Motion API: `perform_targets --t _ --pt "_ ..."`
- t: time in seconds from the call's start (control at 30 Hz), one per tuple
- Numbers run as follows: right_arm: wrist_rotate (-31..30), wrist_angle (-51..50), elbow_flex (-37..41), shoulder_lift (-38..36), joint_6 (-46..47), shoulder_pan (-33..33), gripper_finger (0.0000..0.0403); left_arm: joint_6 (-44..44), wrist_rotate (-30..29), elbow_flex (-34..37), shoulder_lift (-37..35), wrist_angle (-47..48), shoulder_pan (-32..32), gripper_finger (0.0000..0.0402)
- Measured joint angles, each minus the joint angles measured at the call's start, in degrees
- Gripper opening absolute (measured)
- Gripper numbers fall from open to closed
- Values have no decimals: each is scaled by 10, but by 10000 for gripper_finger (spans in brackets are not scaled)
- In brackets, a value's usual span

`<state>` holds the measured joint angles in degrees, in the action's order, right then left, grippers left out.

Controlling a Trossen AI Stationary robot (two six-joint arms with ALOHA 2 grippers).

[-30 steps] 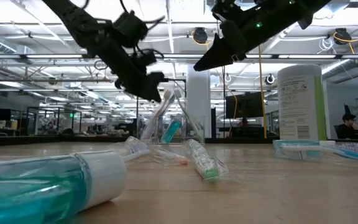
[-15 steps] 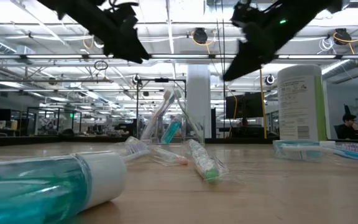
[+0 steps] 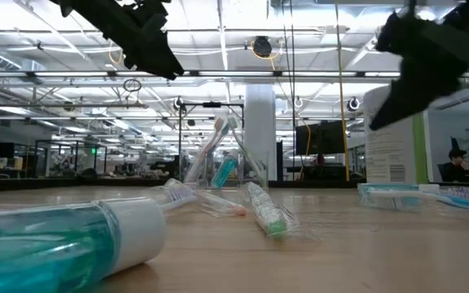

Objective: Pick & Place toothbrushing station
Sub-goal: Put the top blue mouthwash into the transparent organizer

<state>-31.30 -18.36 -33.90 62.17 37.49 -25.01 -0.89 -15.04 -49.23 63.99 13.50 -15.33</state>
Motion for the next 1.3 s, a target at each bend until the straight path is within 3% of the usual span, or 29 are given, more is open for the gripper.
perform_targets --t 0.2,0.57,0.93,1.07,1.3 --pt "-1 88 85 -2 -6 -21 239 -29 0 0 5 -5 0 244" --pt "46 20 100 -5 132 -45 236 -48 0 0 6 -51 0 244" --pt "42 30 132 8 171 -59 234 -51 0 0 6 -52 0 244" --pt "30 101 175 7 187 -59 232 -57 0 0 6 -52 0 244" --pt "9 225 229 8 130 -59 204 -57 0 0 6 -51 0 244"
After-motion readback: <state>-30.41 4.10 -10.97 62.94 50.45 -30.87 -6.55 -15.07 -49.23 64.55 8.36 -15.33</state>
